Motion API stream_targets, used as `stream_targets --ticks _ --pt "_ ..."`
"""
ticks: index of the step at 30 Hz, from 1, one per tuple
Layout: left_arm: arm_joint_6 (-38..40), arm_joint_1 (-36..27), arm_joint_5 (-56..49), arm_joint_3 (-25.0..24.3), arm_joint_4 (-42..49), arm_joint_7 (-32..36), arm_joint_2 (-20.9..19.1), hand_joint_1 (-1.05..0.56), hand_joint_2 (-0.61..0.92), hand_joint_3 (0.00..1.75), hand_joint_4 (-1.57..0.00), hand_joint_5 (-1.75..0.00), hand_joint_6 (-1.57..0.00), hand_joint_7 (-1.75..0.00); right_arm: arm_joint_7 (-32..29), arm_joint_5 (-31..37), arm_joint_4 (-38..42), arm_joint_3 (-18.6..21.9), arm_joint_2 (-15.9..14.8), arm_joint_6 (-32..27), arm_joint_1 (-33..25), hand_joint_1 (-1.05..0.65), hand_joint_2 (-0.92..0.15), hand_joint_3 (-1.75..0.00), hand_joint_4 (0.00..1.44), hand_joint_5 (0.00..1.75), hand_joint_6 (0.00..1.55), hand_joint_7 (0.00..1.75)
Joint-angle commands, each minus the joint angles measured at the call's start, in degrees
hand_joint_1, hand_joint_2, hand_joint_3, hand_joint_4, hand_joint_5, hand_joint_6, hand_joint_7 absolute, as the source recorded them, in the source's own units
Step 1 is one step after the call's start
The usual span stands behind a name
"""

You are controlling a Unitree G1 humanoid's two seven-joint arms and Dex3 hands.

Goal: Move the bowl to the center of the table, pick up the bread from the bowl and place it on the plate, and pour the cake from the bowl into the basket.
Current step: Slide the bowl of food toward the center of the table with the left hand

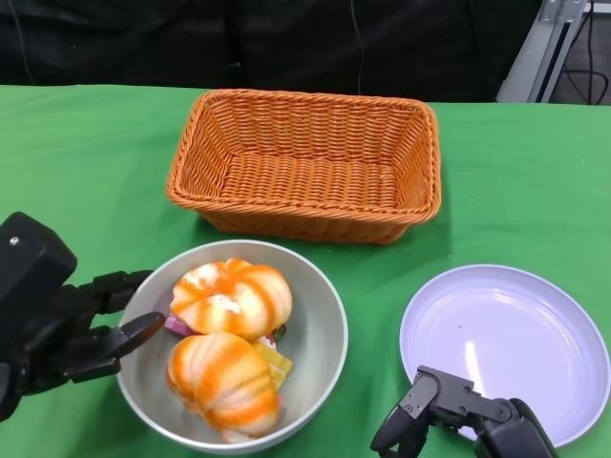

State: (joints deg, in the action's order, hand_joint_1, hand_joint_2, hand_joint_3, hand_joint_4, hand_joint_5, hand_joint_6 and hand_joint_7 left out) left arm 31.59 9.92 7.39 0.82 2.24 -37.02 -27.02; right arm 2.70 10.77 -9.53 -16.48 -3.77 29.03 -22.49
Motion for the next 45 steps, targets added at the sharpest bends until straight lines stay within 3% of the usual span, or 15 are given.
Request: stream_targets --ticks 1,17,35,45 --pt "2.9 -0.2 0.9 0.6 -1.2 0.8 0.6 -0.72 0.92 0.54 0.0 0.0 0.0 0.0 -0.2 0.0 -1.0 -0.2 0.1 -0.3 -0.3 -0.2 -0.47 -0.98 0.78 1.53 0.72 1.29" --pt "5.7 0.2 1.7 0.6 -3.6 5.3 4.6 -0.72 0.92 0.56 0.0 0.0 0.0 0.0 -0.3 0.7 -1.6 -0.4 0.2 -1.3 -0.5 -0.21 -0.46 -0.99 0.79 1.55 0.72 1.26" --pt "-3.7 -2.8 10.1 -7.8 0.3 9.6 15.0 -0.66 0.92 0.54 0.0 0.0 -0.07 -0.02 -0.5 1.2 -1.4 -0.1 0.1 -0.9 -0.3 -0.21 -0.46 -1.0 0.79 1.54 0.73 1.26" --pt "-27.9 -4.9 -2.5 -5.7 6.6 21.4 17.0 -0.61 0.92 0.42 -0.24 -0.1 -0.26 -0.07 -0.4 0.9 -1.2 0.3 -0.2 -0.6 -0.4 -0.2 -0.46 -0.99 0.79 1.52 0.74 1.25"
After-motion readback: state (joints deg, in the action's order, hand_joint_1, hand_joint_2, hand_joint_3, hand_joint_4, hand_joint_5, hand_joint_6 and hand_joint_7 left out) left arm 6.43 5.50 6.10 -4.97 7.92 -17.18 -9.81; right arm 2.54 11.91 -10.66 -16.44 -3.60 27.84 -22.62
